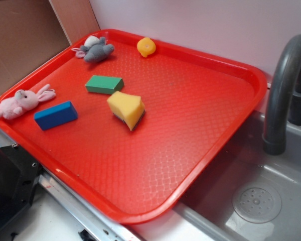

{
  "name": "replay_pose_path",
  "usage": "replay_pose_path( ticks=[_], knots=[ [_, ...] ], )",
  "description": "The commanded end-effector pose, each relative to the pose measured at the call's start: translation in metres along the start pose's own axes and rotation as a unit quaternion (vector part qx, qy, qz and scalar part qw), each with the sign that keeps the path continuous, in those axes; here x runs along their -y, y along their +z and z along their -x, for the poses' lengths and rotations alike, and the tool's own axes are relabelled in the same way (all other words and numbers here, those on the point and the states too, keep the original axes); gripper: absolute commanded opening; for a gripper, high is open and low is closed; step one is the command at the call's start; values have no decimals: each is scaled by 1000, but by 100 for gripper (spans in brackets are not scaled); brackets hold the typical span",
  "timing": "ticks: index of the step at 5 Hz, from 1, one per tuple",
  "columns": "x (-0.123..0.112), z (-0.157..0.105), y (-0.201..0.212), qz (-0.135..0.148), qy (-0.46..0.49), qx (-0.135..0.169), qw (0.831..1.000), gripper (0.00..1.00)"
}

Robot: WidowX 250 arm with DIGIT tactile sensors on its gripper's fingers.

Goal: Grab the gray animal.

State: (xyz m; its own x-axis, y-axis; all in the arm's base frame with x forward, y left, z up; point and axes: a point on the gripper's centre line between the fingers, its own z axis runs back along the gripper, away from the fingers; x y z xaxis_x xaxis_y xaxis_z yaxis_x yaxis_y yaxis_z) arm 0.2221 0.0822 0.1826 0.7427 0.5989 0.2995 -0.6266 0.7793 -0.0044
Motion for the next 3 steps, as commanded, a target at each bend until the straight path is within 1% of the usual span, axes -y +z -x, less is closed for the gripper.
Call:
replay_pose_path(
  ticks=[1,2,3],
  knots=[
    [-2,-16,-42,-18,32,97,995,100],
    [3,-22,-66,-7,26,91,995,100],
    [9,-36,-90,-5,30,87,996,100]
  ],
)
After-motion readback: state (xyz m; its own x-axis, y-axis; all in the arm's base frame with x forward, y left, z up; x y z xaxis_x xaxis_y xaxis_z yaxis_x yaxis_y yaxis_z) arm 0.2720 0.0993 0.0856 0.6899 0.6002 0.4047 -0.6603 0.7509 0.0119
